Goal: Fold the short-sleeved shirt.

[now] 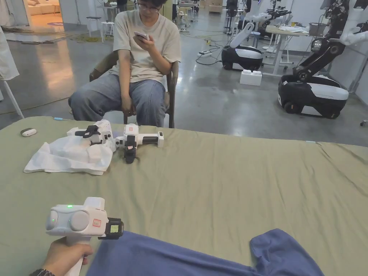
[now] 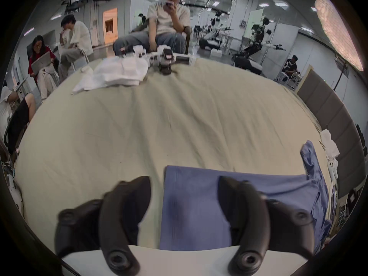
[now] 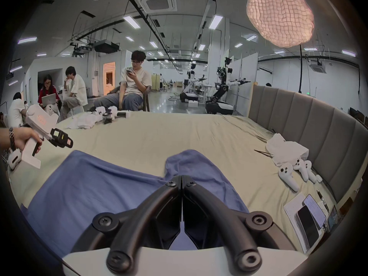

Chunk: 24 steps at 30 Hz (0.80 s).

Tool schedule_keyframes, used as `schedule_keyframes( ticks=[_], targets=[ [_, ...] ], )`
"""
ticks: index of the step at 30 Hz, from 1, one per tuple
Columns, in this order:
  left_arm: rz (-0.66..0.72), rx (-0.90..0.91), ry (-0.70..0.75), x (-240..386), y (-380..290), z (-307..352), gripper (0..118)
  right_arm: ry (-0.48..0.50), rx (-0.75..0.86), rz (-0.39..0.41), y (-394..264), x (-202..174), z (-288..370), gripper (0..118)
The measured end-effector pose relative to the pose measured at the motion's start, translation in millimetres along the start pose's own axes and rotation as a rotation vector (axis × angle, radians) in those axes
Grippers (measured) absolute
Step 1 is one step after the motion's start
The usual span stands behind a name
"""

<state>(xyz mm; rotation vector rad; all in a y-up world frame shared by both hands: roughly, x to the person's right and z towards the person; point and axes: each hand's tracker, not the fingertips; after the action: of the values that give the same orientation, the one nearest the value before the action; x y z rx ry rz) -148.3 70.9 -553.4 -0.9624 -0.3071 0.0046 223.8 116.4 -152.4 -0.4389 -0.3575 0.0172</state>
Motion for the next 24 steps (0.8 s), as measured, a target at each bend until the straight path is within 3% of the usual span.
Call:
schedule_keyframes(
  ticks=[7, 11, 13, 16, 17, 18, 20, 21, 24],
  targets=[
    [-0.109, -0.166, 0.106, 2.3, 4.6, -57.8, 79, -0.043, -0.055, 0.0, -8.2, 17.5, -9.0, 0],
    [-0.126, -0.151, 0.112, 8.3, 0.6, -61.3, 76, -0.049, -0.082, -0.01, -11.7, 26.6, -16.9, 0],
    [-0.157, -0.136, 0.105, 11.7, -0.1, -58.2, 67, -0.051, -0.096, -0.021, -11.5, 32.0, -23.8, 0],
    [-0.2, -0.128, 0.065, 18.6, 1.1, -55.3, 30, -0.069, -0.142, -0.038, -5.5, 44.4, -42.7, 2],
    [-0.21, -0.126, 0.062, 17.7, 0.1, -51.7, 10, -0.081, -0.164, -0.035, -2.7, 50.3, -52.7, 10],
    [-0.213, -0.123, 0.057, 17.1, 0.3, -49.6, 0, -0.079, -0.189, -0.045, 0.5, 58.5, -65.6, 22],
    [-0.197, -0.126, 0.016, 15.8, 0.8, -42.5, 0, -0.073, -0.26, -0.071, 6.5, 76.6, -93.7, 55],
    [-0.196, -0.119, 0.0, 20.1, -4.0, -28.7, 0, -0.076, -0.292, -0.082, 9.6, 85.6, -109.7, 62],
    [-0.223, -0.052, -0.004, 25.8, -9.9, -5.1, 0, -0.088, -0.388, -0.066, 13.7, 110.3, -158.7, 62]
  ],
)
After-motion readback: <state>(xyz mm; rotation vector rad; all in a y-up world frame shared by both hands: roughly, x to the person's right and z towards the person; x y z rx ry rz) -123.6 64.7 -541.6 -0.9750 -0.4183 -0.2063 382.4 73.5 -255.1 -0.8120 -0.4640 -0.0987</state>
